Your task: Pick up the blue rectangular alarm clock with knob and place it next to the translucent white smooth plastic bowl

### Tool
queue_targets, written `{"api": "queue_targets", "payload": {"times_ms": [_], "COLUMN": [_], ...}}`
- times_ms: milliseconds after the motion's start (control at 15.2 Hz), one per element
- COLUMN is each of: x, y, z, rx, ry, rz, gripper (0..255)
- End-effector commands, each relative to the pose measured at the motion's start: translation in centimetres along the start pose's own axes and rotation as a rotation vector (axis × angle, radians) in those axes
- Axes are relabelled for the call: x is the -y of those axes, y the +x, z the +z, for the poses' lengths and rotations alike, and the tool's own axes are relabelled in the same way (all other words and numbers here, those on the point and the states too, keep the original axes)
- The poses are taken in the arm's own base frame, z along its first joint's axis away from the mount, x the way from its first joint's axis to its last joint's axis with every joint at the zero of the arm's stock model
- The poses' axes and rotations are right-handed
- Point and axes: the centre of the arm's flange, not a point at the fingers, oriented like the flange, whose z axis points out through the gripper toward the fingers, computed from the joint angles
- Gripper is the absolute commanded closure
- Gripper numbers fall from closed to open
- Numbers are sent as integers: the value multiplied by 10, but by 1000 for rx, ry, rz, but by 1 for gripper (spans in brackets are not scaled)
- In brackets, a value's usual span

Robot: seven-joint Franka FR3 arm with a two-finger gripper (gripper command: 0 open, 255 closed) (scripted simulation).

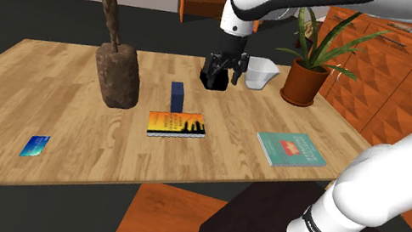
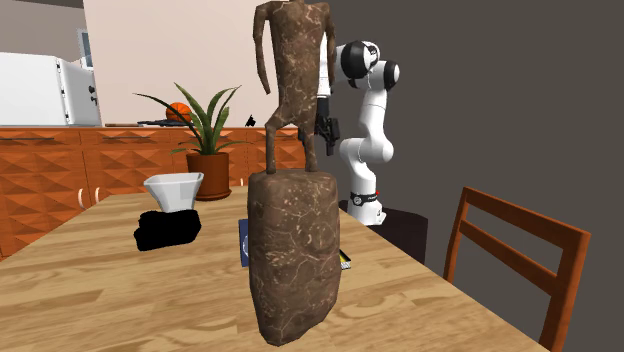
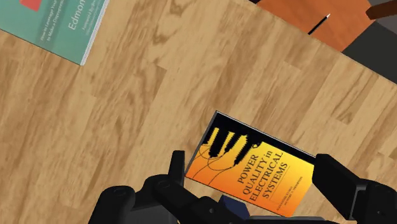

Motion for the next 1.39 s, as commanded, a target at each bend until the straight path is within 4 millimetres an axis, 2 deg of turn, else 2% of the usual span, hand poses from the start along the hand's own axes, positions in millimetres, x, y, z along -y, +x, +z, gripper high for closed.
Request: {"api": "queue_targets", "payload": {"times_ms": [0, 594, 1188, 1254, 1320], "x": [8, 26, 33, 33, 33], "y": [23, 127, 232, 241, 241], "z": [12, 65, 117, 122, 127], "rx": [-4, -17, -29, -30, -30], "ry": [-5, -27, -50, -52, -52], "rz": [25, 130, 236, 245, 245], "gripper": [0, 0, 0, 0, 0]}}
